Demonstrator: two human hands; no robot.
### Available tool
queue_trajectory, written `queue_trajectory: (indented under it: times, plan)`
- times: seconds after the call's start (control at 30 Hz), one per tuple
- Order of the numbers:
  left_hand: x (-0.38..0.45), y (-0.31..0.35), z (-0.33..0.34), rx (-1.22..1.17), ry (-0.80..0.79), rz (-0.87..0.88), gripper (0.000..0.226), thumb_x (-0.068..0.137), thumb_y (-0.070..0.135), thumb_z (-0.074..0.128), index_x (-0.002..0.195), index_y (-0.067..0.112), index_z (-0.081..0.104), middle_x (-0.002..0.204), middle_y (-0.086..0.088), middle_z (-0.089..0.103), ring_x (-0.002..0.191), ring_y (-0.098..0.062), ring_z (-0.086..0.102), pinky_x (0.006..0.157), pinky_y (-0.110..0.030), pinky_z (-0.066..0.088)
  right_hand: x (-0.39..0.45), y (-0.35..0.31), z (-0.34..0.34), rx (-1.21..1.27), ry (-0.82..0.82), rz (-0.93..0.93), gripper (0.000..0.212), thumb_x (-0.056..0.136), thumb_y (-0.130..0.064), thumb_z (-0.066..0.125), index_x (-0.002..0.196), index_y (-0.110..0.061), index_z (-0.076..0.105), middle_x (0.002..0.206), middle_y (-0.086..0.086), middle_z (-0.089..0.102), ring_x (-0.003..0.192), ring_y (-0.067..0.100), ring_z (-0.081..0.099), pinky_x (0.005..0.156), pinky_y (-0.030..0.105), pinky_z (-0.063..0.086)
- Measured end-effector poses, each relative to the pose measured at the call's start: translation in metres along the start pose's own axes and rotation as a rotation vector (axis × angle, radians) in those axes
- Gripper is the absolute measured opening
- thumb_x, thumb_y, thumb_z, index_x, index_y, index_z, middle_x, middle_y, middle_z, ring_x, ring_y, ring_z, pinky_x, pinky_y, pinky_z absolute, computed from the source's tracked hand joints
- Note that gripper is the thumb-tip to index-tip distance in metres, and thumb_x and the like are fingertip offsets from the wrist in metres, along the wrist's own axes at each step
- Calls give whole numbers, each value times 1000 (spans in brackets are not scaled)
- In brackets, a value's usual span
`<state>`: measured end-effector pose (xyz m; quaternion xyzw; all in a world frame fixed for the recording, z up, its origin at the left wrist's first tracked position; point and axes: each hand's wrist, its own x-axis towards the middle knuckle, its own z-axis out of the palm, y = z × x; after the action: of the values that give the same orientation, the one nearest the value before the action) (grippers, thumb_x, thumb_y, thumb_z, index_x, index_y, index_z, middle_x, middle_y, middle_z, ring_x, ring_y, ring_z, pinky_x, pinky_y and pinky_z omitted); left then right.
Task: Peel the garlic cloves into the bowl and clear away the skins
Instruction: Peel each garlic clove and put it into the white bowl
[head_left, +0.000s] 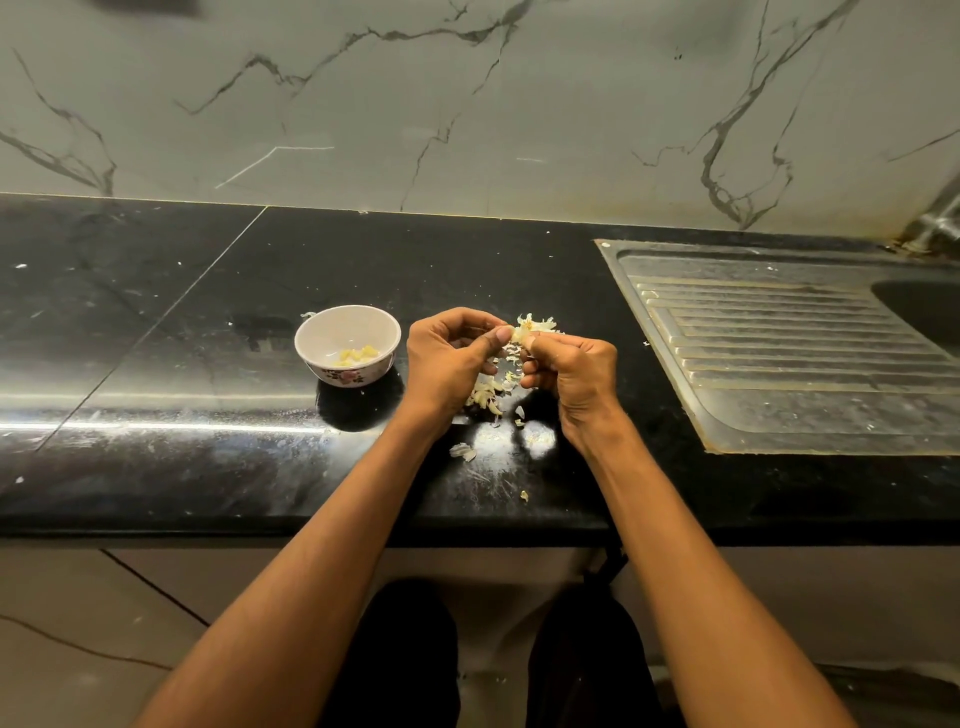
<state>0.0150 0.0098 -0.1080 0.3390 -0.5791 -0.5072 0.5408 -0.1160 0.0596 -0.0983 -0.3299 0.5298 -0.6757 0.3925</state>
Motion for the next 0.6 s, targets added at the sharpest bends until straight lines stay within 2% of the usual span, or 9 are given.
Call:
queue_trajectory:
  times: [0.2, 0.37, 0.6]
  plan:
    - [0, -1, 0, 29, -58, -23, 13, 96, 3, 68, 101, -4, 76, 86, -23, 75, 71, -18, 70, 61, -24, 58, 1, 2, 1, -9, -9, -5, 8, 85, 6, 71, 81, 13, 73, 60, 9, 64, 50, 13, 55, 45, 23, 48]
    - [0, -1, -1, 43, -83, -27, 12, 89, 3, 76, 100, -2, 77, 91, -16, 78, 74, -18, 72, 64, -27, 59, 1, 2, 0, -22, -41, -25, 13, 86, 6, 70, 73, 5, 73, 59, 5, 65, 50, 11, 54, 45, 23, 48]
    - [0, 1, -2, 1, -79, -57, 11, 89, -5, 72, 99, -3, 76, 85, -17, 76, 68, -15, 70, 64, -22, 58, 0, 3, 1, -32, -26, -17, 9, 85, 8, 69, 78, 12, 73, 63, 11, 65, 50, 12, 54, 45, 24, 47]
